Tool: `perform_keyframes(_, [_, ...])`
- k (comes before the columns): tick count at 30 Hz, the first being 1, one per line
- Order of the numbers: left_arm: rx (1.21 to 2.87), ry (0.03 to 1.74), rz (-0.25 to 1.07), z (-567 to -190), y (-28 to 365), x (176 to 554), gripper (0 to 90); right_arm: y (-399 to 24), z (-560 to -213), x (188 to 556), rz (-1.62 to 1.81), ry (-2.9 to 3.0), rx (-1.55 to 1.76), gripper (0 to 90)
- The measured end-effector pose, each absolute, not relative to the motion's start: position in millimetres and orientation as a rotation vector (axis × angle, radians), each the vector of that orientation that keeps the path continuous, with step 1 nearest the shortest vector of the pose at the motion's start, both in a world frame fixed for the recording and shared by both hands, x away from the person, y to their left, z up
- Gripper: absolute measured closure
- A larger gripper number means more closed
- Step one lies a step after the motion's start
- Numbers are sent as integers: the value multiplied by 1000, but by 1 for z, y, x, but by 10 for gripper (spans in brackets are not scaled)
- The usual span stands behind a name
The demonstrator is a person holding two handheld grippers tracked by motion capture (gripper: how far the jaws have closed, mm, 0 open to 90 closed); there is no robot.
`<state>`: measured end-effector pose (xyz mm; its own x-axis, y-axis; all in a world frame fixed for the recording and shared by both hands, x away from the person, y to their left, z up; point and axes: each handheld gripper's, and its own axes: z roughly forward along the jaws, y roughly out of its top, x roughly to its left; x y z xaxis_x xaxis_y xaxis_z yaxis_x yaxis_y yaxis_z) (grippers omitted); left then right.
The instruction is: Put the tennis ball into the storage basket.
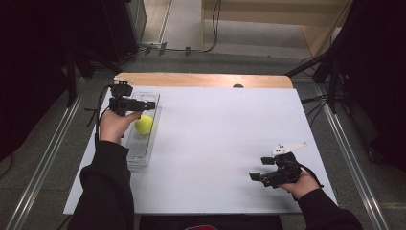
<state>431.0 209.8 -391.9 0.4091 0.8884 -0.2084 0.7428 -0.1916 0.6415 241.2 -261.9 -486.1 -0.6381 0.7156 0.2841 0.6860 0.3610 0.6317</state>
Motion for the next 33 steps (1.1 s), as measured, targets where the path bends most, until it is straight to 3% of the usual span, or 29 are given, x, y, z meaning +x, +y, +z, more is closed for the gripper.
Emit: perform_keyframes(33, [2076,1156,52,-380,163,420,187,-262,-486,241,1160,2557,1316,137])
